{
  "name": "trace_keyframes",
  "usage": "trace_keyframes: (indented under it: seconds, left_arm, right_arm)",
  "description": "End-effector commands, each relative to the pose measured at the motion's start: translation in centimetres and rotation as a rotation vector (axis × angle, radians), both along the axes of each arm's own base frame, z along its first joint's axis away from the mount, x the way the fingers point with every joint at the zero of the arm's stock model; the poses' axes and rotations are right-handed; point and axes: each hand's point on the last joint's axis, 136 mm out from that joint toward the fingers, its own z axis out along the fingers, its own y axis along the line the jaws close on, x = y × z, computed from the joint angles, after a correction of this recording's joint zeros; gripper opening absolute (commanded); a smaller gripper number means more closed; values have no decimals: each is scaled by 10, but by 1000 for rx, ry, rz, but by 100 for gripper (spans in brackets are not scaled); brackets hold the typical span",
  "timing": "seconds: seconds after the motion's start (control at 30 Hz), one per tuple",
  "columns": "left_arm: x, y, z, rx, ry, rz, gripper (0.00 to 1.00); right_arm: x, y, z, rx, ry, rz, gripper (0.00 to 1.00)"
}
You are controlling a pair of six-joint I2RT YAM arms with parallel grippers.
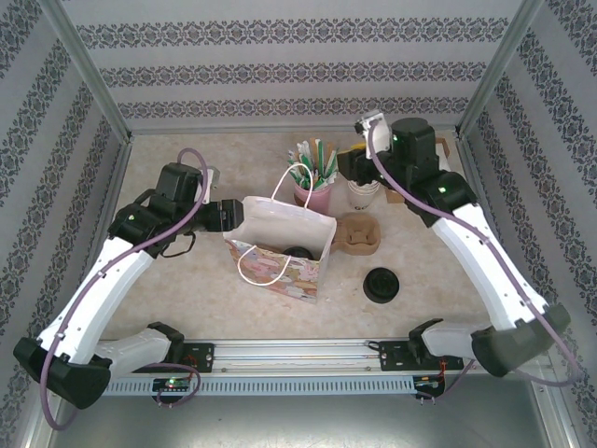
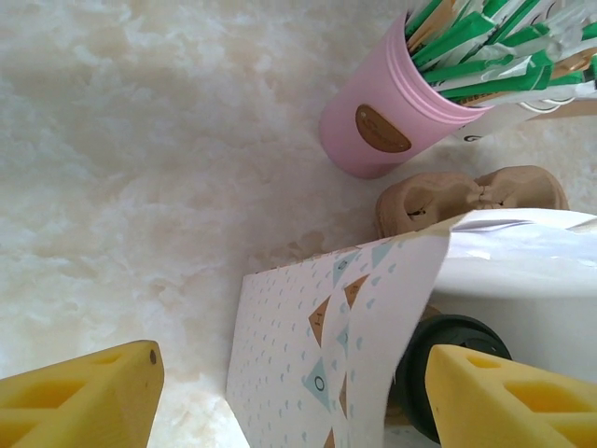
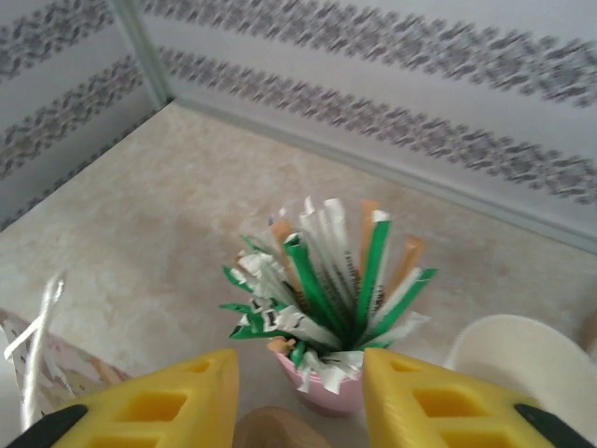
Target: Pack the takeout coffee
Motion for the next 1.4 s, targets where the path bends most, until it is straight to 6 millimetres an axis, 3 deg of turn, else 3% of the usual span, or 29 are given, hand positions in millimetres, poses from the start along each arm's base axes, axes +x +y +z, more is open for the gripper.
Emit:
trace_keyframes:
  seconds: [0.0,0.17,0.27,0.37,0.57,0.77,0.97,1.37]
  left_arm:
    - [-5,2,21,-12,-74,-8,76]
    - [-7,3,24,-22,-99,-8,76]
    - [-11,0,23,-29,-89,-33,75]
    - [-11,-1,21,-21,-78,-47,73]
    - [-15,-1,16,12,-58,-77,70]
    - [-17,-1,12,18,-51,-92,70]
    - [-17,0,11,27,-51,-94,70]
    - [-22,2,14,21,-58,-90,68]
  right_arm:
    - [-6,30,17,-10,-119,245,38]
    - [18,42,3,-39,-123,312,37]
    - [33,48,-12,-48,-78,347,31]
    - [43,54,-28,-63,-48,387,31]
    - [53,56,-53,-128,-66,467,33]
    - [63,61,-60,-69,-53,537,29]
    - [67,66,-73,-92,-81,582,34]
    - [73,77,-93,-125,-52,604,31]
